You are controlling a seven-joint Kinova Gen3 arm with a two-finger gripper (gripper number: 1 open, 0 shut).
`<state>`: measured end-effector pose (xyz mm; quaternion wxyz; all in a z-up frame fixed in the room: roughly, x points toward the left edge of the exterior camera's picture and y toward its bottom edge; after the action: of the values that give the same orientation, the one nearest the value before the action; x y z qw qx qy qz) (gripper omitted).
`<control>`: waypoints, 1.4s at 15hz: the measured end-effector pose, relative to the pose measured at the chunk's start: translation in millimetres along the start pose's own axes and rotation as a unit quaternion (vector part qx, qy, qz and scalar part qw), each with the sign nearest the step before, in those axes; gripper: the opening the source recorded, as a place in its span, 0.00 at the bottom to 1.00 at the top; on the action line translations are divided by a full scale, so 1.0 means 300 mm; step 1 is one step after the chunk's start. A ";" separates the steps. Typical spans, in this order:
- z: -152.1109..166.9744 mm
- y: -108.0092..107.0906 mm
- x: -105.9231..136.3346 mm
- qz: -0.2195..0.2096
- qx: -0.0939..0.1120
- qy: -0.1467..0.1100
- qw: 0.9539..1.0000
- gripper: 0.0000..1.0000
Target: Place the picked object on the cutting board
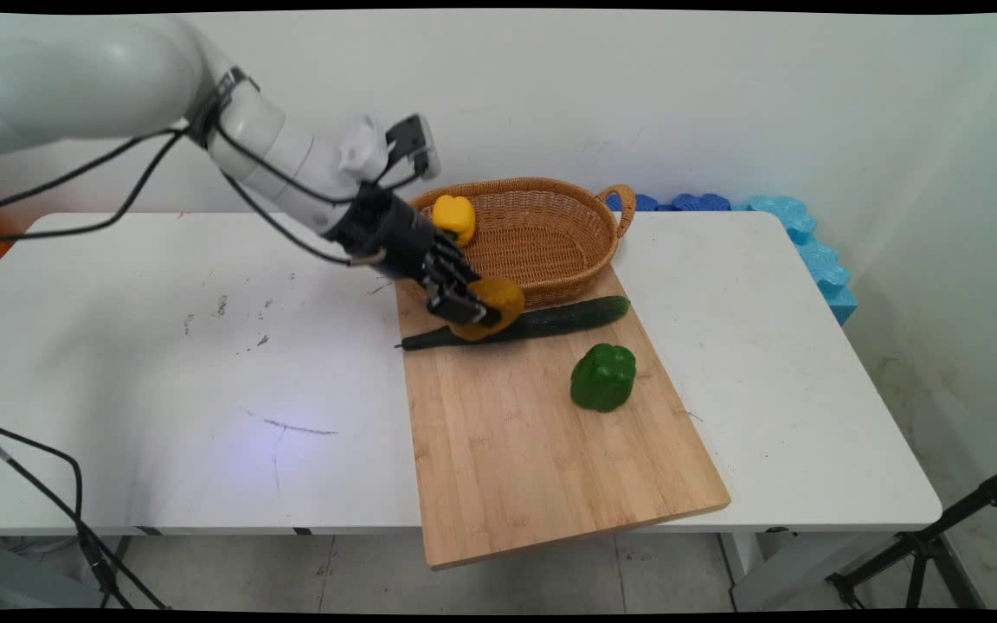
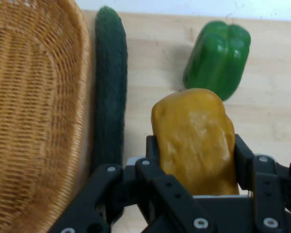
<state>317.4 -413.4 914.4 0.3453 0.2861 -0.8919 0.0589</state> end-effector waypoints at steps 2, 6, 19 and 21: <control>0.043 0.016 -0.048 0.000 -0.003 -0.004 1.000 0.00; 0.134 0.045 -0.112 -0.003 -0.012 -0.011 1.000 0.00; 0.295 0.091 -0.191 -0.004 -0.025 -0.018 1.000 0.00; 0.310 0.093 -0.196 -0.004 -0.025 -0.018 1.000 0.00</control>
<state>283.0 -390.9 808.6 0.3367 0.2819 -0.8979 0.0300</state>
